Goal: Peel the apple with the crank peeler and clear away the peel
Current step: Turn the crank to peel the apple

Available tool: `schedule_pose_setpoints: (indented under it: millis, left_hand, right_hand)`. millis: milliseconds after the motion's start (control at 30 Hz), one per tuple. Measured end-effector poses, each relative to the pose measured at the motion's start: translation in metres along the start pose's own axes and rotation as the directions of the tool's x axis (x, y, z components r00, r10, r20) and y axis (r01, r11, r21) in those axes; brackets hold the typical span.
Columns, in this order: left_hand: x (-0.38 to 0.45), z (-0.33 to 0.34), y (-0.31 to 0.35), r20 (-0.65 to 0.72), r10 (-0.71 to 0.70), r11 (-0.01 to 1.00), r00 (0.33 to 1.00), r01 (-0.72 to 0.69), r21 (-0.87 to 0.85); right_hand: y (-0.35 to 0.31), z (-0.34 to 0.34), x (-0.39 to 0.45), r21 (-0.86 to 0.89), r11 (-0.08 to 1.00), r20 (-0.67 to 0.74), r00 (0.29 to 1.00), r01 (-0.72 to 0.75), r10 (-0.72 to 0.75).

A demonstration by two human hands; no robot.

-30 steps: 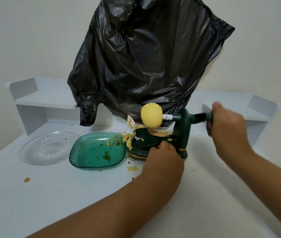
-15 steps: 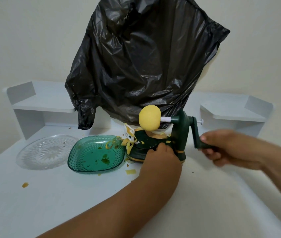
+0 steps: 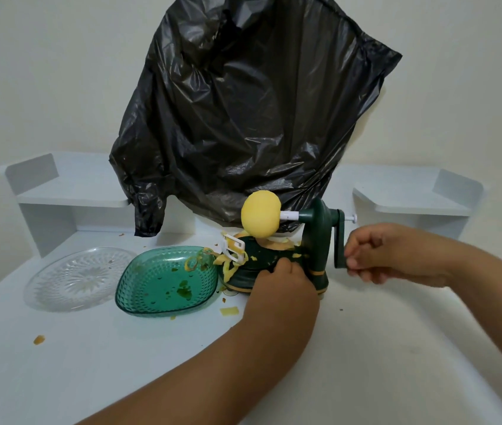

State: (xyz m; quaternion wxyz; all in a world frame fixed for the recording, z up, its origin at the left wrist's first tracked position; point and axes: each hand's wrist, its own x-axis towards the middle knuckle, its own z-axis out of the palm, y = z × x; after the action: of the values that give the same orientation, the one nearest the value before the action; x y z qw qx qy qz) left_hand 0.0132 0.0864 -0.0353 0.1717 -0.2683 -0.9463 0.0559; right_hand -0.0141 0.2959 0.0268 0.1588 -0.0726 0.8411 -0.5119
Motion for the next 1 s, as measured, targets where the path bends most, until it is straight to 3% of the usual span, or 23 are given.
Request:
schedule_pose_setpoints:
  millis: [67,133,200,267,300,367,433,500,533,567,600,667,733,767,800,867,900,933,967,1000]
  left_hand:
    - [0.002,0.000,0.001,0.003,-0.002,1.000,1.000,0.002,0.003]
    - [0.002,0.000,0.000,0.000,-0.005,1.000,1.000,0.005,0.003]
    - [0.002,0.000,0.001,0.001,-0.011,1.000,1.000,0.011,-0.010]
    - [0.001,-0.002,0.001,0.005,-0.019,1.000,1.000,0.019,-0.019]
    - [0.000,-0.002,0.001,-0.001,-0.018,1.000,1.000,0.018,-0.015]
    - [-0.001,-0.004,0.001,-0.014,-0.014,1.000,1.000,0.014,-0.006]
    - [-0.002,-0.004,0.000,-0.014,-0.020,1.000,1.000,0.020,-0.014]
    - [-0.001,-0.005,0.001,-0.007,-0.017,1.000,1.000,0.017,-0.015]
    - [0.000,-0.005,0.001,-0.001,-0.015,1.000,1.000,0.015,-0.019]
    - [0.000,-0.005,0.002,0.002,-0.017,1.000,1.000,0.017,-0.023]
    - [0.000,-0.005,0.002,0.002,-0.021,0.999,1.000,0.021,-0.027]
    - [0.000,-0.005,0.002,-0.007,-0.031,0.999,1.000,0.030,-0.033]
    - [0.000,-0.003,0.000,-0.013,-0.040,0.998,0.999,0.039,-0.038]
    - [-0.001,-0.003,-0.001,-0.015,-0.041,0.998,0.999,0.040,-0.042]
    - [-0.001,-0.003,-0.002,-0.019,-0.038,0.998,0.999,0.038,-0.043]
    - [-0.002,-0.003,-0.002,-0.029,-0.027,0.999,0.999,0.026,-0.041]
    - [-0.002,-0.003,-0.002,-0.027,-0.025,0.999,0.999,0.024,-0.041]
    - [-0.001,-0.003,-0.002,-0.020,-0.029,0.999,0.999,0.028,-0.043]
    - [0.000,-0.002,-0.001,-0.011,-0.035,0.998,0.999,0.034,-0.044]
    - [0.001,-0.002,0.000,-0.002,-0.041,0.998,0.999,0.040,-0.044]
  right_hand:
    - [-0.016,-0.012,-0.013,0.156,0.977,-0.001,0.989,0.146,-0.147]
    - [-0.032,-0.015,-0.005,0.315,0.862,-0.255,0.910,0.397,-0.326]
    - [-0.038,-0.010,0.018,0.326,0.781,-0.525,0.789,0.532,-0.319]
    - [-0.032,0.003,0.044,0.161,0.871,-0.645,0.718,0.463,-0.262]
    - [-0.025,0.009,0.051,0.080,0.924,-0.657,0.717,0.373,-0.232]
    - [-0.006,0.014,0.049,0.004,0.986,-0.547,0.826,0.165,-0.136]
    - [0.009,0.008,0.028,0.051,0.998,-0.205,0.978,0.038,-0.026]
    - [0.007,-0.006,0.003,0.252,0.968,0.122,0.991,0.014,-0.047]
    - [0.000,-0.014,-0.003,0.374,0.925,0.158,0.977,0.073,-0.141]
    - [-0.011,-0.019,-0.004,0.479,0.861,0.092,0.965,0.174,-0.246]
    - [-0.022,-0.021,0.000,0.533,0.790,-0.071,0.947,0.302,-0.313]
    - [-0.035,-0.017,0.023,0.475,0.722,-0.441,0.847,0.502,-0.298]
    - [-0.035,-0.002,0.046,0.217,0.855,-0.630,0.736,0.471,-0.246]
    - [-0.028,0.005,0.052,0.085,0.927,-0.632,0.739,0.366,-0.233]
    - [-0.018,0.008,0.052,0.002,0.972,-0.559,0.806,0.236,-0.195]
    - [0.002,0.004,0.036,-0.004,1.000,-0.216,0.976,0.000,-0.001]
    - [0.008,0.000,0.025,0.097,0.994,0.002,0.998,-0.059,0.059]
    - [0.008,-0.006,0.014,0.250,0.966,0.164,0.986,-0.071,0.030]
    - [0.005,-0.012,0.007,0.412,0.911,0.224,0.972,-0.027,-0.072]
    - [-0.003,-0.017,0.005,0.541,0.839,0.174,0.968,0.058,-0.179]
